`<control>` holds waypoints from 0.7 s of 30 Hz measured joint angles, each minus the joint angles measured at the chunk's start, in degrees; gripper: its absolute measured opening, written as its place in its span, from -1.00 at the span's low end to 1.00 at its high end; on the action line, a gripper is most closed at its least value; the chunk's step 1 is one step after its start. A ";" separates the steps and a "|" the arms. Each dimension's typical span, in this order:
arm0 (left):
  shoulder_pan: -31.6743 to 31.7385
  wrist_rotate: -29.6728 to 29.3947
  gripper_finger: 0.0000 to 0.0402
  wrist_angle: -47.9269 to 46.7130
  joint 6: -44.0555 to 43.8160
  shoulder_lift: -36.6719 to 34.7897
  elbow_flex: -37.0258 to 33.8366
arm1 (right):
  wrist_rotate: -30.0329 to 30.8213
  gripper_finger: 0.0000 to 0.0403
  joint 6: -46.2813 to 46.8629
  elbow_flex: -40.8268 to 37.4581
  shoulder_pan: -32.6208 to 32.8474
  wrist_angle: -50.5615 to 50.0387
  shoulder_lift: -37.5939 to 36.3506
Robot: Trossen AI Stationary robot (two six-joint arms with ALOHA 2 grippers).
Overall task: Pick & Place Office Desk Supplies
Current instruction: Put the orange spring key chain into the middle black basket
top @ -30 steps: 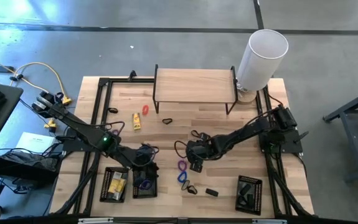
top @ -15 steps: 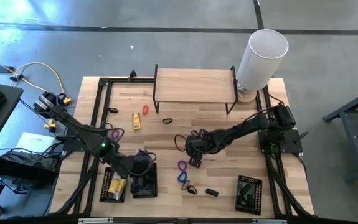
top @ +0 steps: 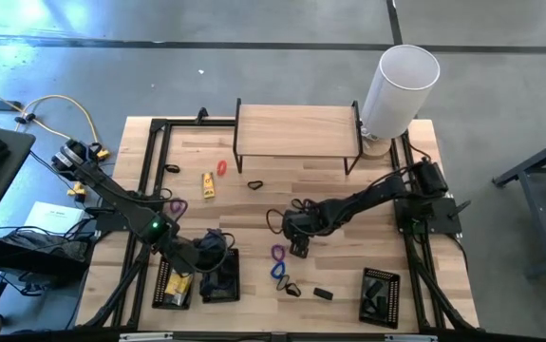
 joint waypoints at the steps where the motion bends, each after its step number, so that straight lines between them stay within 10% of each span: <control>1: -0.01 0.01 -0.14 0.04 -0.35 0.00 0.00 | -0.45 -0.14 0.00 0.04 -0.24 1.12 0.74; 11: -2.27 -0.55 -0.14 3.55 -2.17 2.93 0.02 | -2.65 -0.19 -1.58 0.39 -0.28 1.48 4.13; 21: -2.05 -1.41 -0.14 5.06 -2.35 2.97 0.02 | -1.83 -0.92 -0.47 0.31 -0.26 1.31 4.37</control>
